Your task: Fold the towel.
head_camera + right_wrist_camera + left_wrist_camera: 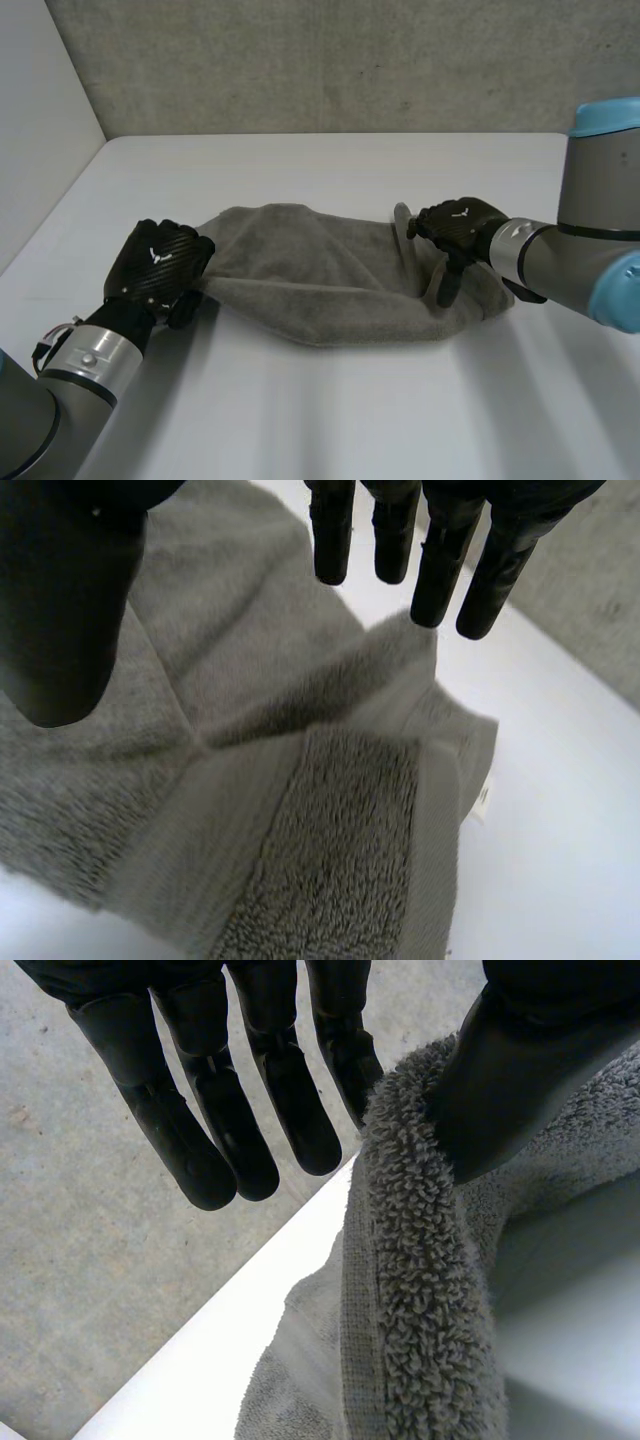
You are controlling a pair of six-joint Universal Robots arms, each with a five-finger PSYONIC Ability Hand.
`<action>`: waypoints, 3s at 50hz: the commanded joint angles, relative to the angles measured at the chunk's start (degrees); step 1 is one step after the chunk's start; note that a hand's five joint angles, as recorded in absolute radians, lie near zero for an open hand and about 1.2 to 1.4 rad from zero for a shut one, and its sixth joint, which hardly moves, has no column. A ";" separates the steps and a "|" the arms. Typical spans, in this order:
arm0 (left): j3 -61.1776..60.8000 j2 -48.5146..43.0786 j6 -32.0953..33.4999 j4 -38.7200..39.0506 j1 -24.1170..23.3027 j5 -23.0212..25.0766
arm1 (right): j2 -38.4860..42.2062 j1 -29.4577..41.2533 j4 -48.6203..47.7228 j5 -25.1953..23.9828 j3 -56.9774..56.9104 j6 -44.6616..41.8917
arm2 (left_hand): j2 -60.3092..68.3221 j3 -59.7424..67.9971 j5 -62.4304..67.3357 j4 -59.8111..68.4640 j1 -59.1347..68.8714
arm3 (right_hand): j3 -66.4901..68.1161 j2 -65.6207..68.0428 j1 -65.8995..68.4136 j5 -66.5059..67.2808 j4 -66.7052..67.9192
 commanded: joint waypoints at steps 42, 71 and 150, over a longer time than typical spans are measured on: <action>5.26 3.86 1.27 -5.97 2.10 0.13 | -17.08 -7.83 -3.71 -3.84 3.78 -1.32 | 2.07 0.80 1.54 2.48 2.26 | 63.74 63.58 63.47 63.12 63.63; 23.65 -8.26 4.08 -27.89 1.04 0.83 | -13.83 -8.09 1.21 -6.03 9.03 -16.00 | 2.07 0.80 1.54 2.48 2.26 | 37.89 37.74 37.63 37.27 37.78; 20.72 17.50 4.79 -30.16 2.36 0.83 | -46.01 -19.34 -4.62 -17.98 11.81 12.83 | 2.07 0.80 1.54 2.48 2.26 | 63.74 63.58 63.47 63.12 63.63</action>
